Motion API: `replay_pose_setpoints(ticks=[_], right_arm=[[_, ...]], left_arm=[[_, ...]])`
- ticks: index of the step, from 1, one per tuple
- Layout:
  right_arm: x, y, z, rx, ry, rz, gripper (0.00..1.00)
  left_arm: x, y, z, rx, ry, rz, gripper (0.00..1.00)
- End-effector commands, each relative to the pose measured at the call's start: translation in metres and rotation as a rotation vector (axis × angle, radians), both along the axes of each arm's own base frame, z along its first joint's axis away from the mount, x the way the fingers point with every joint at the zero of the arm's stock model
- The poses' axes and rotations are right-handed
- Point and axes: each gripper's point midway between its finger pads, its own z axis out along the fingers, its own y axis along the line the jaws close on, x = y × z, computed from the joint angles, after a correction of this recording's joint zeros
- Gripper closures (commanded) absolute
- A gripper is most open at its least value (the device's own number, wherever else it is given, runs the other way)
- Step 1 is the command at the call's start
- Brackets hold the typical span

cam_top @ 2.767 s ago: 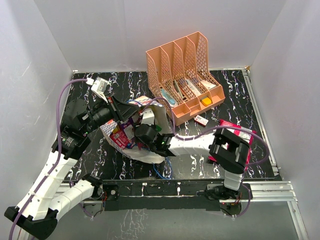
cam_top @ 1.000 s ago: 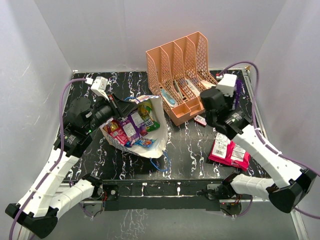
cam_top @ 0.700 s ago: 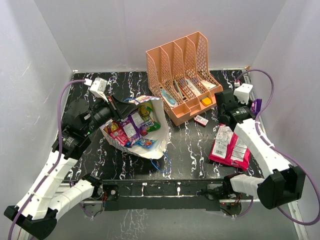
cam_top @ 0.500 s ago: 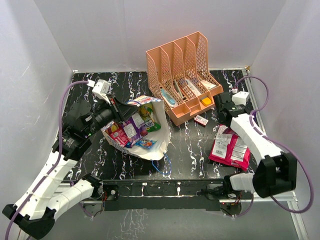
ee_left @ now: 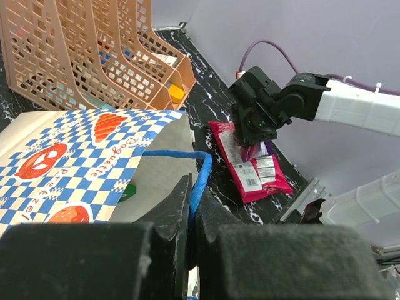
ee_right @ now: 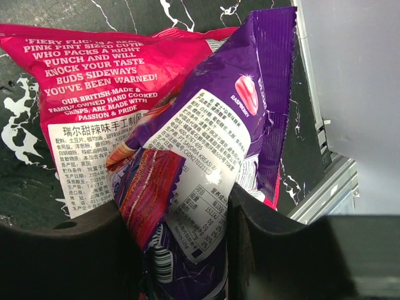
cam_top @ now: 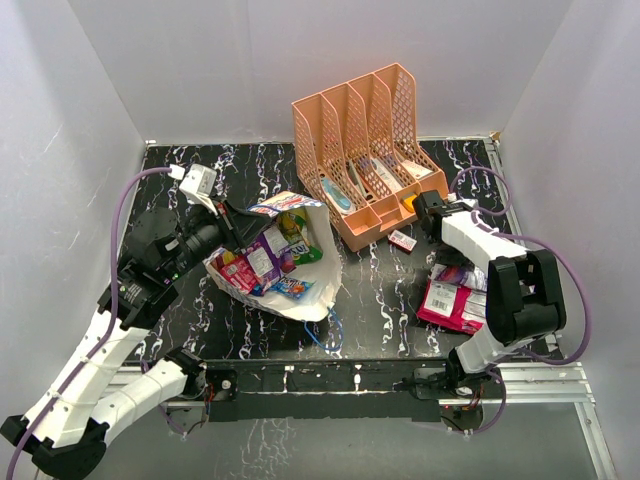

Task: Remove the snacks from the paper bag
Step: Place the snack at the center of the board, then take out the snack from the paper bag.

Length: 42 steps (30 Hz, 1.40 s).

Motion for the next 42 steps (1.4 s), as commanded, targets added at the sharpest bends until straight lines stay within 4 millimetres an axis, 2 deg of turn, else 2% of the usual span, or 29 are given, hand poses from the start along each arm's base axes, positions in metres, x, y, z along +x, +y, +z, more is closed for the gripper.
replay_pose_setpoints(ticks=[1,4,9,12,15,17,19,20,22,24,26,29,32,35,38,42], right_arm=[[0.008,0.001,0.008,0.013,-0.045,-0.004,0.45],[0.009,0.003,0.020,0.033,-0.094,0.000,0.31],[0.012,0.010,0.055,0.100,-0.208,0.034,0.21],[0.014,0.026,0.079,0.202,-0.289,0.104,0.16],[0.021,0.057,0.115,0.368,-0.440,0.272,0.08],[0.022,0.088,0.141,0.510,-0.566,0.434,0.03],[0.011,0.120,0.165,0.657,-0.695,0.601,0.01],[0.006,0.134,0.169,0.718,-0.736,0.664,0.01],[-0.001,0.156,0.165,0.826,-0.778,0.755,0.02],[-0.005,0.175,0.166,0.922,-0.774,0.834,0.02],[-0.008,0.192,0.166,1.010,-0.733,0.900,0.08],[-0.016,0.218,0.176,1.089,-0.724,1.019,0.15],[-0.032,0.252,0.199,1.105,-0.778,1.192,0.16],[-0.051,0.292,0.207,1.120,-0.774,1.318,0.18],[-0.060,0.329,0.200,1.093,-0.737,1.337,0.24],[-0.066,0.364,0.182,0.956,-0.761,1.315,0.28]], left_arm=[[-0.007,0.001,0.024,-0.019,-0.068,-0.010,1.00],[-0.006,0.002,0.024,-0.018,-0.070,-0.007,1.00],[-0.005,0.002,0.022,-0.012,-0.065,-0.001,1.00],[-0.005,0.003,0.023,-0.013,-0.068,0.001,1.00],[-0.004,0.004,0.023,-0.013,-0.073,0.008,1.00],[-0.003,0.002,0.019,-0.012,-0.064,0.005,1.00],[-0.003,0.000,0.017,-0.018,-0.051,-0.005,1.00],[-0.004,-0.001,0.016,-0.023,-0.046,-0.011,1.00],[-0.007,-0.002,0.014,-0.042,-0.029,-0.018,1.00],[-0.011,-0.004,0.015,-0.064,-0.024,-0.035,1.00],[-0.019,-0.009,0.019,-0.082,-0.040,-0.086,1.00],[-0.031,-0.019,0.018,-0.084,-0.028,-0.178,1.00],[-0.037,-0.022,0.013,-0.079,0.006,-0.214,1.00],[-0.039,-0.020,0.010,-0.078,0.015,-0.207,1.00],[-0.040,-0.018,0.013,-0.084,0.003,-0.196,1.00],[-0.036,-0.016,0.014,-0.079,0.003,-0.173,1.00]])
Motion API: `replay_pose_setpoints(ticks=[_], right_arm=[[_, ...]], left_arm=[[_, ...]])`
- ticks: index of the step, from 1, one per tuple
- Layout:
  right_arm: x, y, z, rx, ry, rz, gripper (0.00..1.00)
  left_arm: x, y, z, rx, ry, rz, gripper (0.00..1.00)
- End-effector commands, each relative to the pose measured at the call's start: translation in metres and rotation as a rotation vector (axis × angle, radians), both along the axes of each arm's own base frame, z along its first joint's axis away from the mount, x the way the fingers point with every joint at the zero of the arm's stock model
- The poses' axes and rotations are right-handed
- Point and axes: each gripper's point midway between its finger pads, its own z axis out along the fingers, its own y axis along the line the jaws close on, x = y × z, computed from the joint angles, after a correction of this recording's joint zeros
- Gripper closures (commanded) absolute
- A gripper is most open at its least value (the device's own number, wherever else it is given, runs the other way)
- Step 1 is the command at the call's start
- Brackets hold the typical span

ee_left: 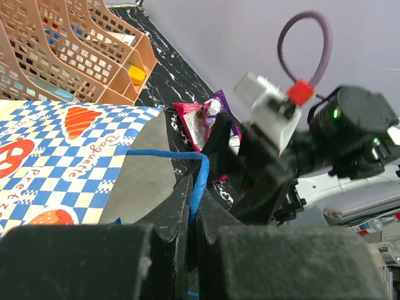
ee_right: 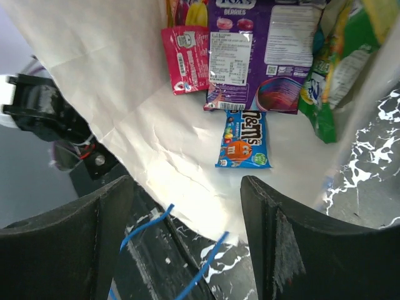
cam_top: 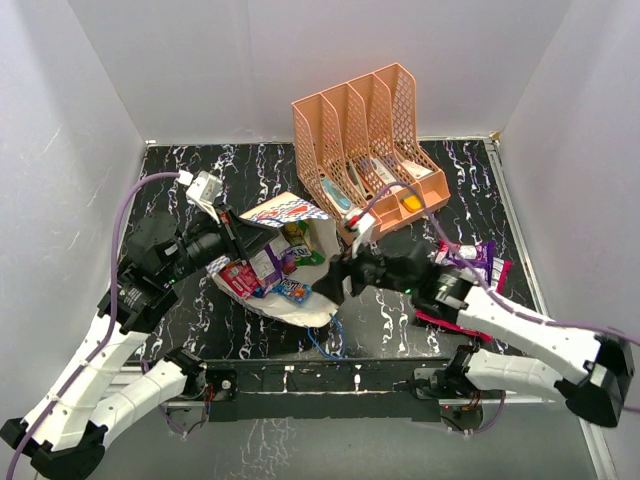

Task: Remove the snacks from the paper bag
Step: Take out the snack from the paper bag.

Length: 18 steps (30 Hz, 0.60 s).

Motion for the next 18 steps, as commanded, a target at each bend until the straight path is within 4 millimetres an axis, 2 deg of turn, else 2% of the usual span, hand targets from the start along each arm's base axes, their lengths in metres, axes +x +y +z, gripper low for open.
replay_pose_setpoints(ticks=[1,7,13,18], right_arm=[[0.023,0.027,0.018,-0.006,-0.190,-0.186,0.29],[0.044,0.044,-0.002,-0.115,-0.307,-0.359,0.30],[0.076,0.041,-0.014,-0.191,-0.399,-0.541,0.33],[0.094,0.049,-0.021,-0.221,-0.430,-0.628,0.40]], left_arm=[[-0.009,-0.001,0.018,-0.038,-0.037,-0.026,1.00],[-0.004,0.000,0.021,-0.011,-0.035,-0.011,1.00],[-0.005,0.001,0.024,-0.023,-0.047,-0.013,1.00],[-0.004,-0.002,0.024,-0.024,-0.046,-0.018,1.00]])
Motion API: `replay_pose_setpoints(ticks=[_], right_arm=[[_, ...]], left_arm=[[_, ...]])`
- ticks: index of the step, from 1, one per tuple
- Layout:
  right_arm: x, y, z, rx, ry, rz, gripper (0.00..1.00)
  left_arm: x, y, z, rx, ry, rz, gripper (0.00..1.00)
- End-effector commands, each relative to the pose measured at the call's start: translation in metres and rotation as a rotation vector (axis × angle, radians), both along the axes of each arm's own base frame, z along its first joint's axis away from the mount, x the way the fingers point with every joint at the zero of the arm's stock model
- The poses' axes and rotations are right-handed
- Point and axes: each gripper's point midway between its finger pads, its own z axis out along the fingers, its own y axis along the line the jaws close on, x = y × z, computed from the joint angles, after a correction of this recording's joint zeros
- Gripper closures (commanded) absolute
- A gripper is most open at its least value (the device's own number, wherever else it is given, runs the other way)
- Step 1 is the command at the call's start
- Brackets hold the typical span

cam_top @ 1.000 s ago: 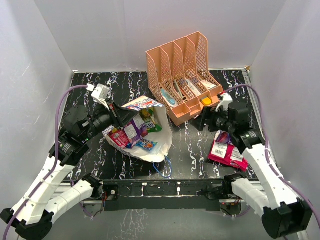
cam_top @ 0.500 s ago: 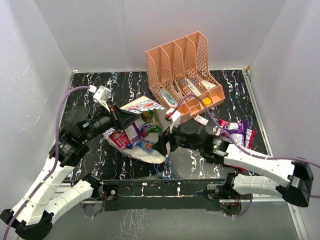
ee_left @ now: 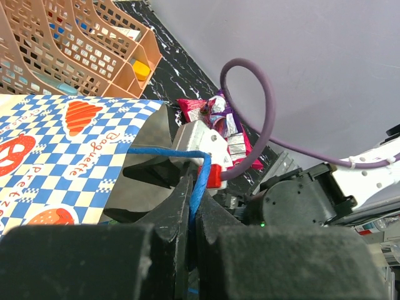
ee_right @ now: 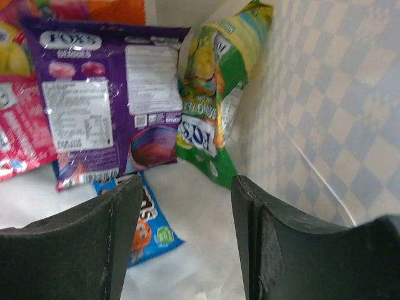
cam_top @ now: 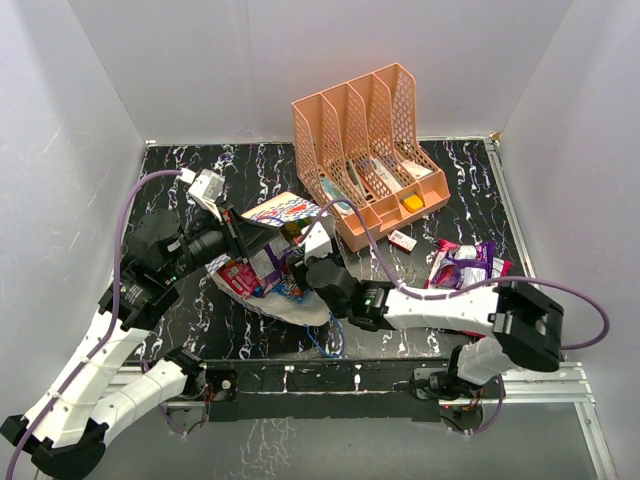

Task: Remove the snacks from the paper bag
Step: Take out the snack from the paper bag.

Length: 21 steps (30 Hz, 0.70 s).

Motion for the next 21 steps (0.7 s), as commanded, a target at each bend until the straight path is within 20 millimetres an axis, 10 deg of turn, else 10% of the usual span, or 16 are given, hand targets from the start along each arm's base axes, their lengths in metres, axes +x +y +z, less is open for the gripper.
replay_pose_setpoints(ticks=[1,21], right_arm=[[0.032,0.007,0.045,0.106,-0.136,-0.171,0.40],[0.084,0.026,-0.038,0.090,0.013,-0.274,0.42]], left_arm=[[-0.007,-0.002,0.026,-0.046,-0.061,-0.028,1.00],[-0.006,0.001,0.027,-0.037,-0.075,-0.011,1.00]])
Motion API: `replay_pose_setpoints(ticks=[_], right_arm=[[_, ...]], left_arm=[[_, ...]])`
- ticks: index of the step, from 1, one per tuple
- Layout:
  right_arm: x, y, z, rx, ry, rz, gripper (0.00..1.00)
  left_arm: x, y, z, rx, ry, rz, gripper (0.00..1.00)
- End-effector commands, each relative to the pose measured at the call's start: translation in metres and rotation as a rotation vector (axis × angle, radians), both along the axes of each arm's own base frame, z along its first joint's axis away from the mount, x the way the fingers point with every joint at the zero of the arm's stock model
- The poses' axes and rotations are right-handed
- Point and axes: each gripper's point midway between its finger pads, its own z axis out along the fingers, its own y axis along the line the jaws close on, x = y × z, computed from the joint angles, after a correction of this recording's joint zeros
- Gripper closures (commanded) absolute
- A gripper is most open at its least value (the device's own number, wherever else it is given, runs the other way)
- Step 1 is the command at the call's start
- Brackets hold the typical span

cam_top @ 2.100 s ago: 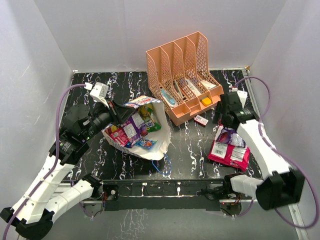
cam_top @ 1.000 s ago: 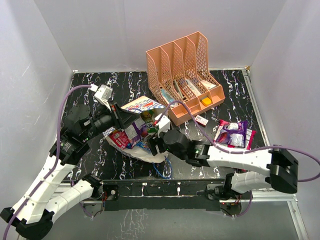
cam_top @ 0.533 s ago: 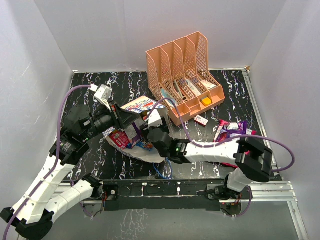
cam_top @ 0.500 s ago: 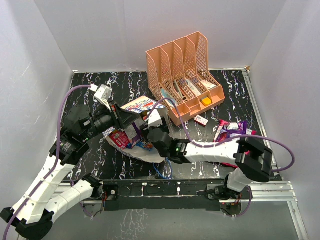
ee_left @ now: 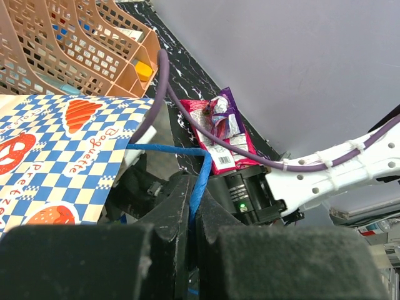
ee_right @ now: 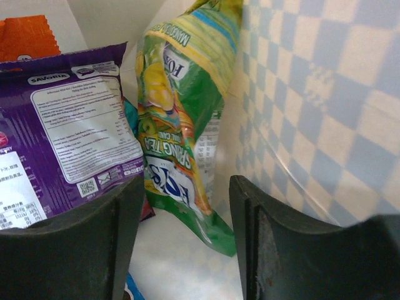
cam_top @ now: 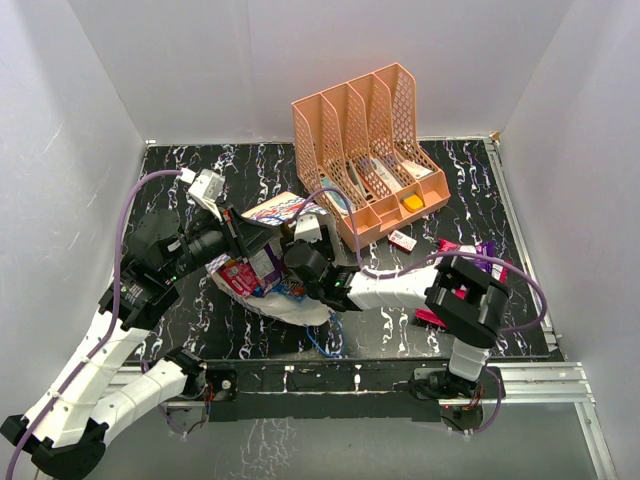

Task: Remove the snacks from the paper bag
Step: Take out the snack from the paper bag.

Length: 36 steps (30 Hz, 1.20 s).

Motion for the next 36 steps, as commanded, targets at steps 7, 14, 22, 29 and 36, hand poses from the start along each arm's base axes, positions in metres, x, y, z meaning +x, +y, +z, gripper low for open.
replay_pose_setpoints(ticks=[7,14,22,29,36], right_arm=[[0.014,0.039,-0.015,0.106,0.040,0.028,0.46],[0.021,0.040,-0.020,0.123,0.037,0.015,0.53],[0.025,0.044,-0.011,0.173,0.020,0.057,0.83],[0.019,0.049,0.008,0.213,0.005,0.113,0.92],[-0.001,0.056,0.061,0.295,-0.047,0.241,0.93]], left_arm=[[-0.007,0.002,0.027,-0.032,-0.076,-0.013,1.00],[-0.009,0.003,0.026,-0.037,-0.074,-0.012,1.00],[-0.010,0.004,0.025,-0.037,-0.074,-0.009,1.00],[-0.007,0.006,0.022,-0.033,-0.062,0.010,1.00],[0.001,0.011,0.014,-0.028,-0.040,0.070,1.00]])
